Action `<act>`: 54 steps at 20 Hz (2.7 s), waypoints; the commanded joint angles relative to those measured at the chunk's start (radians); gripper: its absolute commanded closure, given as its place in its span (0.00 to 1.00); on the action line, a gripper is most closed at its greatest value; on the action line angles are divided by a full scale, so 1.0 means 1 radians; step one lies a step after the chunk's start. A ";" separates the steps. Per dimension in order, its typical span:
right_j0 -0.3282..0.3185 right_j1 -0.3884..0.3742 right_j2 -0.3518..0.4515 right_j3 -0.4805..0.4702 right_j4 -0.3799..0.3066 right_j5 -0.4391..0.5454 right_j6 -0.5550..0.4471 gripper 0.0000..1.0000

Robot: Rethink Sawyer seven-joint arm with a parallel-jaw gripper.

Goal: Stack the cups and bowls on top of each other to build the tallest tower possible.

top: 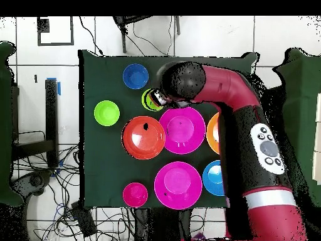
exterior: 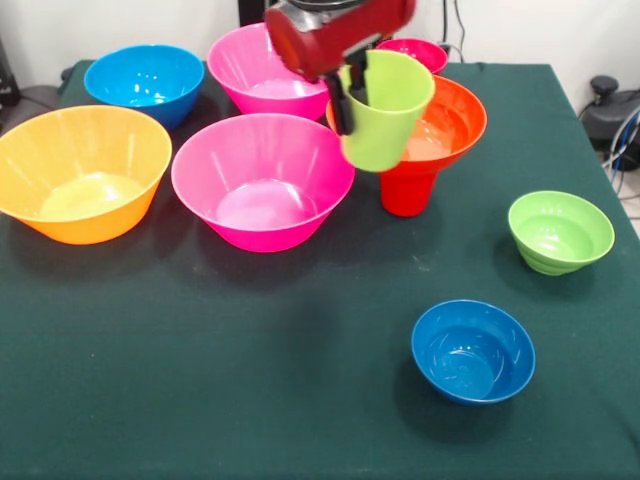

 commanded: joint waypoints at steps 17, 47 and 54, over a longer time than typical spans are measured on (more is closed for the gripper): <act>-0.189 -0.050 0.286 0.289 -0.096 0.020 -0.228 1.00; -0.230 -0.004 0.357 0.262 -0.207 0.046 -0.181 1.00; -0.236 0.016 0.359 0.252 -0.224 0.037 -0.191 1.00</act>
